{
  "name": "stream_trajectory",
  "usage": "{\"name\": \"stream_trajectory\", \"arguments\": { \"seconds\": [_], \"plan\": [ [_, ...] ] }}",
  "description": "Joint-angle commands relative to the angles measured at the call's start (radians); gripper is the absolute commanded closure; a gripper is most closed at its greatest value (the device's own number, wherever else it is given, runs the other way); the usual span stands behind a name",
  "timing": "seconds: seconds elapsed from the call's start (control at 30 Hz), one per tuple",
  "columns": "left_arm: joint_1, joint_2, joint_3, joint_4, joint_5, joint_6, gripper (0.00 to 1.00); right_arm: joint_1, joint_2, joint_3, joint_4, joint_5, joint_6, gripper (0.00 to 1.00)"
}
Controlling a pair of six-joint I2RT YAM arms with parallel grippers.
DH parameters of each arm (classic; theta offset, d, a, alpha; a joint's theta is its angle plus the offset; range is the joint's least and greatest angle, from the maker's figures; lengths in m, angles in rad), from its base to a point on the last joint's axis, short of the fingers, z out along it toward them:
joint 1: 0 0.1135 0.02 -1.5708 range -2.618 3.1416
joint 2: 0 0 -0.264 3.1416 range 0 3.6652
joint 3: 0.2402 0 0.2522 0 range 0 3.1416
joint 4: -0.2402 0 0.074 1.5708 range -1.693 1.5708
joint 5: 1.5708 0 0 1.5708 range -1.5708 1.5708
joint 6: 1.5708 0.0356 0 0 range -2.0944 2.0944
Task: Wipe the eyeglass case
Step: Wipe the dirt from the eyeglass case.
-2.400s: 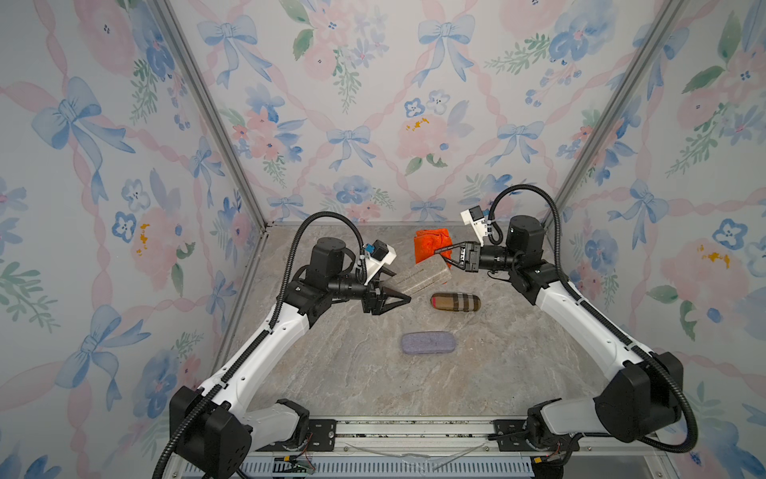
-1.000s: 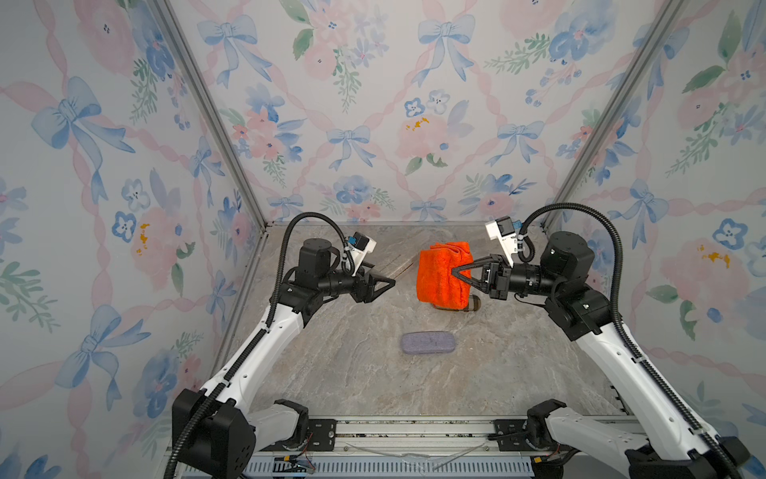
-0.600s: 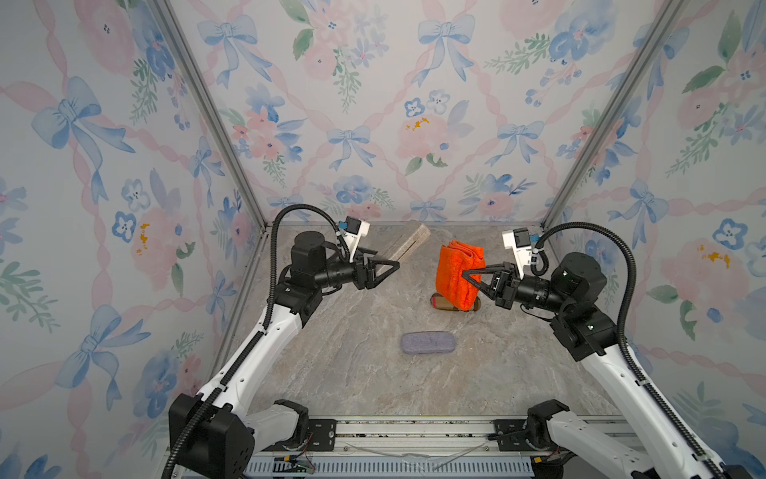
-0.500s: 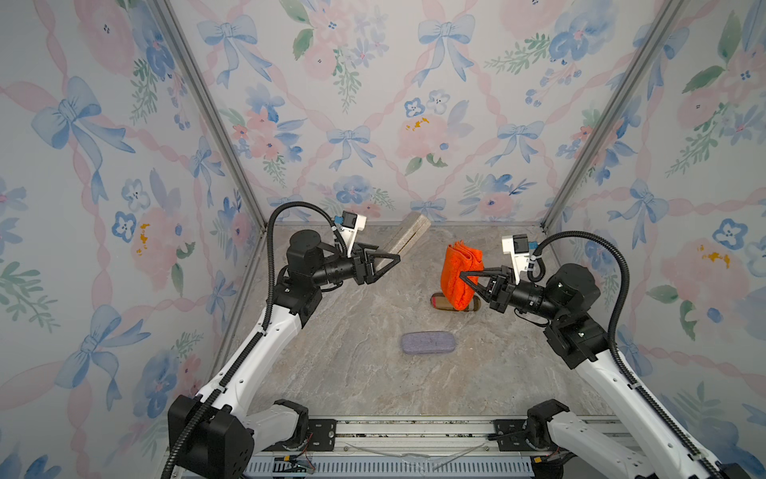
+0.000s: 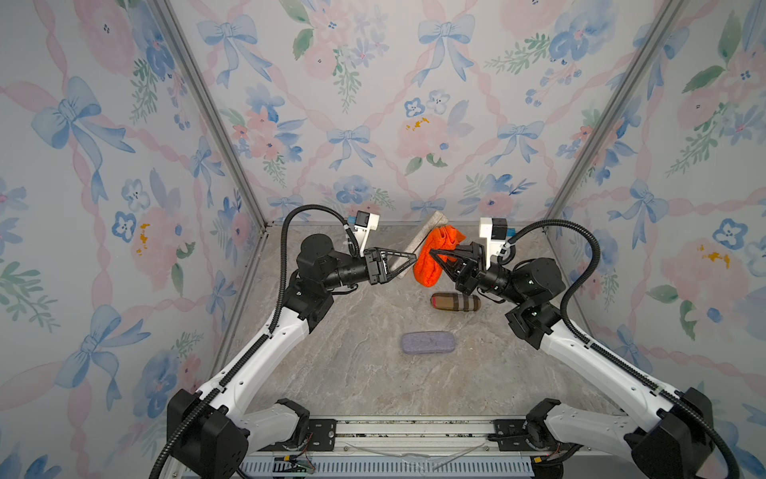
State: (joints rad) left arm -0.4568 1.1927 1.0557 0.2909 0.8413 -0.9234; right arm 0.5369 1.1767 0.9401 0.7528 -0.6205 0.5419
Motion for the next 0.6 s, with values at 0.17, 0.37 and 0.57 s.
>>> {"name": "stream_trajectory", "arguments": {
  "seconds": [0.17, 0.37, 0.57],
  "plan": [
    [-0.025, -0.051, -0.010, 0.086, 0.078, -0.073, 0.62, 0.042, 0.060, -0.003, 0.140, 0.064, -0.043, 1.00],
    [-0.022, -0.034, -0.005, 0.122, 0.073, -0.103, 0.62, 0.132, 0.111, -0.083, 0.296, 0.059, 0.029, 1.00],
    [-0.023, -0.042, -0.016, 0.133, 0.087, -0.128, 0.62, -0.052, 0.265, 0.066, 0.440, -0.003, 0.232, 1.00]
  ]
}}
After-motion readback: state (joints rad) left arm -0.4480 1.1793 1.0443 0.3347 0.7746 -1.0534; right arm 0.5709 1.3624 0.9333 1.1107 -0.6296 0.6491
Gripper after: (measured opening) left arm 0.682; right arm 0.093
